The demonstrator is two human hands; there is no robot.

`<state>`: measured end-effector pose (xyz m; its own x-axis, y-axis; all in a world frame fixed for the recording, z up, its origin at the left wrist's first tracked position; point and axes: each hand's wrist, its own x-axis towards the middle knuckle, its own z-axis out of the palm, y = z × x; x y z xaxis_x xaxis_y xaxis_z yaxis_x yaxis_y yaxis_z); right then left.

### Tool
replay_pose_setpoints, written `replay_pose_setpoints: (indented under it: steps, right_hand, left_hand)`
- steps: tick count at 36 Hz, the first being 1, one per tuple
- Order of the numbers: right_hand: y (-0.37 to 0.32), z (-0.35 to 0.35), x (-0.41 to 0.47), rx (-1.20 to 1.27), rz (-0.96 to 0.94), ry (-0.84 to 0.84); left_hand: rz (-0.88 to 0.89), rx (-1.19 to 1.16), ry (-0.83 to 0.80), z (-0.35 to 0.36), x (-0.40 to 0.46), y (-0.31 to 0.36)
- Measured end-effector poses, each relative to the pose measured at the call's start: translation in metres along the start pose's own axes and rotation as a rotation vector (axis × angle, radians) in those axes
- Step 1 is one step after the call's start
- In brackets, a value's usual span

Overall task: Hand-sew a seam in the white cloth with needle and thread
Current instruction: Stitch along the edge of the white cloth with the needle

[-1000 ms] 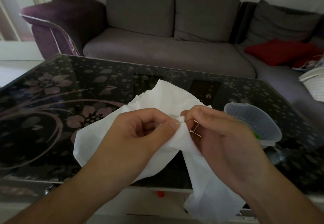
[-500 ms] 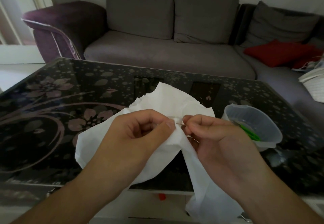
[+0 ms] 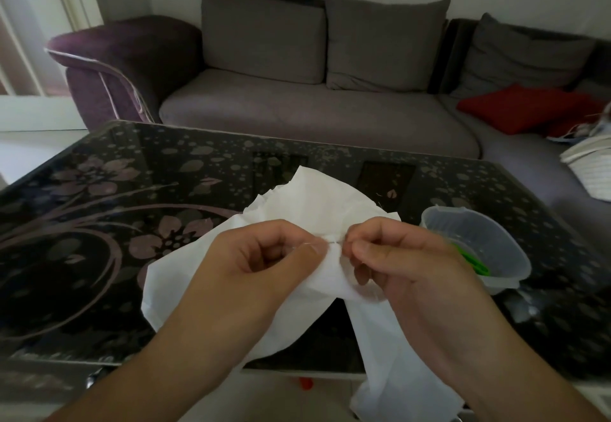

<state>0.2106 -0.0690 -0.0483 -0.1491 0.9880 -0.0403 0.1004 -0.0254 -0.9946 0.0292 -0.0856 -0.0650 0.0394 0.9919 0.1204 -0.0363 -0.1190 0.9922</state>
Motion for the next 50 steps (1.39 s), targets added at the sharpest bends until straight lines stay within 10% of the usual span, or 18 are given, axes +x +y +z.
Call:
replay_pose_setpoints:
  steps: [16, 26, 42, 50]
  right_hand:
    - [-0.002, 0.009, -0.003, -0.062, 0.001, 0.023]
    - [0.000, -0.001, -0.002, -0.587, -0.141, 0.141]
    - [0.010, 0.002, 0.000, -0.611, -0.636, 0.078]
    - [0.021, 0.002, 0.004, -1.027, -0.897, 0.163]
  left_hand:
    - [-0.077, 0.078, -0.026, 0.000, 0.002, -0.004]
    - [-0.078, -0.002, -0.013, 0.000, 0.003, -0.006]
    - [-0.052, 0.091, -0.104, -0.006, 0.006, -0.012]
    - [-0.085, 0.073, -0.101, -0.007, 0.009, -0.013]
